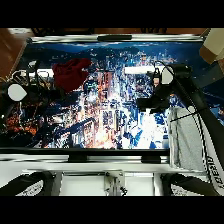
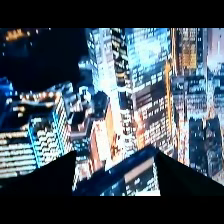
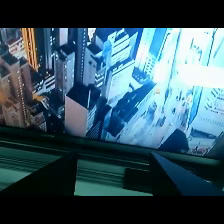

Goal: Fold the shirts.

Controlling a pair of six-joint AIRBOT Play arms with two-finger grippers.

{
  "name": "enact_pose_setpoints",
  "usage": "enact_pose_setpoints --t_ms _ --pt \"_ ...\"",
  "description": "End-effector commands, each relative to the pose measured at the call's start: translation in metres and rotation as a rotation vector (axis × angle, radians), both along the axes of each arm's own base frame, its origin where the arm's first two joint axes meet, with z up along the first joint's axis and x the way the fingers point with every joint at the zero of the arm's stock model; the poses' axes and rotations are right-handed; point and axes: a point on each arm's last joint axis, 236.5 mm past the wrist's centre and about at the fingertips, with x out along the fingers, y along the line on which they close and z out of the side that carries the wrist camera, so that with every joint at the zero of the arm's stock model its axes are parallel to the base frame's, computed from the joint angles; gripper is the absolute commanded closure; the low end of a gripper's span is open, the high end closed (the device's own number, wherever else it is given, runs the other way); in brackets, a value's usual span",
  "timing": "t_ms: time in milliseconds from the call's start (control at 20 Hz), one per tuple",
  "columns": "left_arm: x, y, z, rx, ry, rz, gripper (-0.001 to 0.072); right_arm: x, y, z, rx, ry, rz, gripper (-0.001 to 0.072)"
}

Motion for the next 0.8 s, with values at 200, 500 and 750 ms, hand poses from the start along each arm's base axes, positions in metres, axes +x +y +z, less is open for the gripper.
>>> enact_pose_setpoints --t_ms 200,500,750 --pt "0.134 0.069 -0.06 0.03 0.125 0.082 0.0029 -0.013 -0.002 0.001 -0.001 0.043 0.087 0.014" --pt "0.177 0.087 -0.126 0.017 0.2 0.113 0.0024 0.005 0.005 0.001 0.024 -0.034 0.073 0.0139" --pt "0.206 0.07 -0.133 -0.109 0.116 0.167 0.0053 0.012 0.013 0.002 0.058 -0.065 0.061 0.0139"
